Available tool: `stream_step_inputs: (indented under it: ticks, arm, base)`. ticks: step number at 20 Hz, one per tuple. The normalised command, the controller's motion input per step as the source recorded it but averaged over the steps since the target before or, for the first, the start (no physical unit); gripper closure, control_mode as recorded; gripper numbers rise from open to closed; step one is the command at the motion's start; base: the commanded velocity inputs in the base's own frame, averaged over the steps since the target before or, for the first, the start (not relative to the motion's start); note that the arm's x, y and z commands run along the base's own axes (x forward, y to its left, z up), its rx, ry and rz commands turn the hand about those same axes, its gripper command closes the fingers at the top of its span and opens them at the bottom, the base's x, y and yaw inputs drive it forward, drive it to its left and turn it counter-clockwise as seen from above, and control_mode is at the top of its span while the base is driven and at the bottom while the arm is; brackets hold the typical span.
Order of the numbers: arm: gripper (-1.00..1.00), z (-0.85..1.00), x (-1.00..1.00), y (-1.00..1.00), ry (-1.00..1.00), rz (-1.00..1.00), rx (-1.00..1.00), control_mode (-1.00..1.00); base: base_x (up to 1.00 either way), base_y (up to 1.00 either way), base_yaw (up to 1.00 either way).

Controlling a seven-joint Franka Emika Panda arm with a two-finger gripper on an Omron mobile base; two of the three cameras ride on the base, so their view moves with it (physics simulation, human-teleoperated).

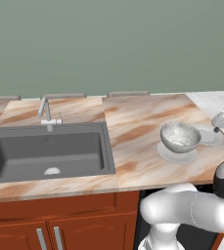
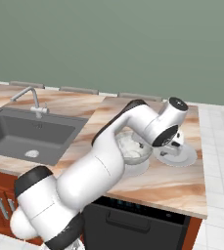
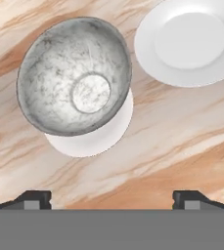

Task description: Move the bowls from the cabinet to the plates on the dining table.

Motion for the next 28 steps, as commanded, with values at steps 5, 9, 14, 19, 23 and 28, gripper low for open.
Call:
stream_step_inputs:
  ticks: [5, 9, 14, 19, 23, 28]
  arm:
    - [-1.00, 0.08, -0.76, 0.52, 0.00, 0.14, -0.08, -1.00]
    - [-1.00, -0.02, -0.73, 0.62, -0.05, 0.11, -0.08, -1.00]
    - [-1.00, -0.23, -0.83, 0.65, -0.16, 0.05, -0.10, -1.00]
    - [-1.00, -0.71, -0.85, 0.38, -0.20, 0.07, -0.12, -1.00]
    - [-1.00, -0.56, -0.61, 0.00, -0.31, 0.11, -0.09, -1.00]
    - [-1.00, -0.03, -0.06, 0.00, -0.06, 0.01, -0.01, -1.00]
  base:
    - [0.00, 0.00, 0.00]
    - [0.00, 0.00, 0.00]
    - [0.00, 0.00, 0.00]
    - [0.00, 0.00, 0.00]
    - [0.00, 0.00, 0.00]
    - [0.00, 0.00, 0.00]
